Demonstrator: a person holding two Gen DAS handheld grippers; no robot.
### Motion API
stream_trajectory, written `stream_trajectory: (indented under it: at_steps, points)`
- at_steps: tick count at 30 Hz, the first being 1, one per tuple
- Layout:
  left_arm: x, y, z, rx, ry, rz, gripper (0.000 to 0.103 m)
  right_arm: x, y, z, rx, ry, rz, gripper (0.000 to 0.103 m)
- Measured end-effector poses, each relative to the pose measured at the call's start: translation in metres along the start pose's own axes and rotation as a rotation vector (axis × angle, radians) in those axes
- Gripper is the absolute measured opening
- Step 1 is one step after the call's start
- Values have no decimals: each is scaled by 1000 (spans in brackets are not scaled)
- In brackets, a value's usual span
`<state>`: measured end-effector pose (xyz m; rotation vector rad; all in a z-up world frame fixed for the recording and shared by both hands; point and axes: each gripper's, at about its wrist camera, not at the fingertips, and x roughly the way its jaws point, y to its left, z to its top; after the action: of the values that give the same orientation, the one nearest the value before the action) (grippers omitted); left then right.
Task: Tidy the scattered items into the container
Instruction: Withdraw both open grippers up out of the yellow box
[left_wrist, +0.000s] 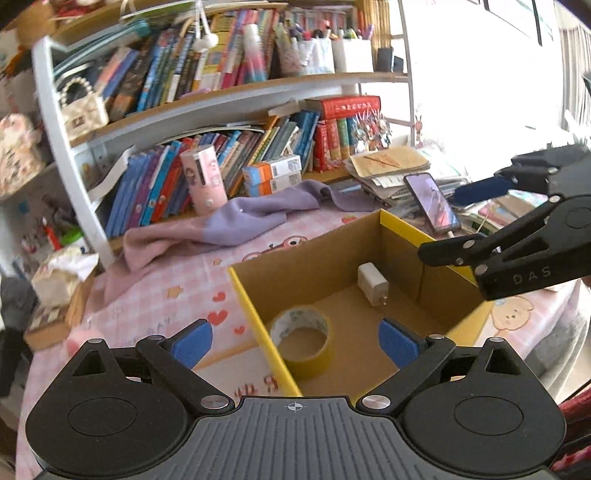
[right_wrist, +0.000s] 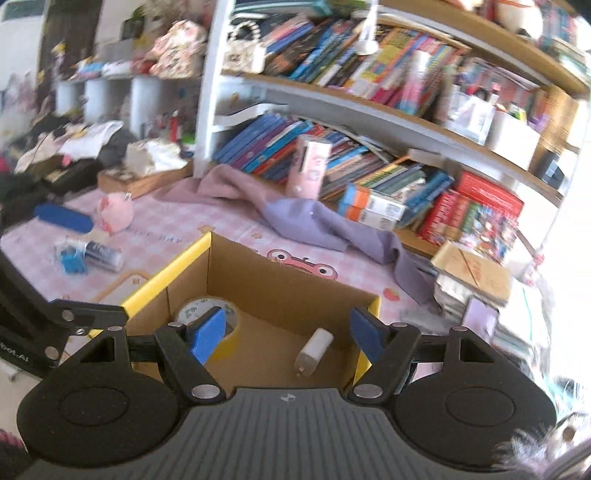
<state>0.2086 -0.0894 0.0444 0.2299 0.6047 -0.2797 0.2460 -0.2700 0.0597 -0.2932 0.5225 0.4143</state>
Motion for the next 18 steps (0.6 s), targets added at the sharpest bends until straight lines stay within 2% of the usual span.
stream_trajectory:
  at_steps: [6,11,18]
  points:
    - [-32,18,-32,-17,-1,23,99,-31,26,-22,107,-17,-135,73]
    - [-59,32,-62,-54,13,29,99,-53,53,-41,171,-9,-194,73]
    - [-92,48,-110,-88,34,62,99,-69,107,-61,183,42,-196,74]
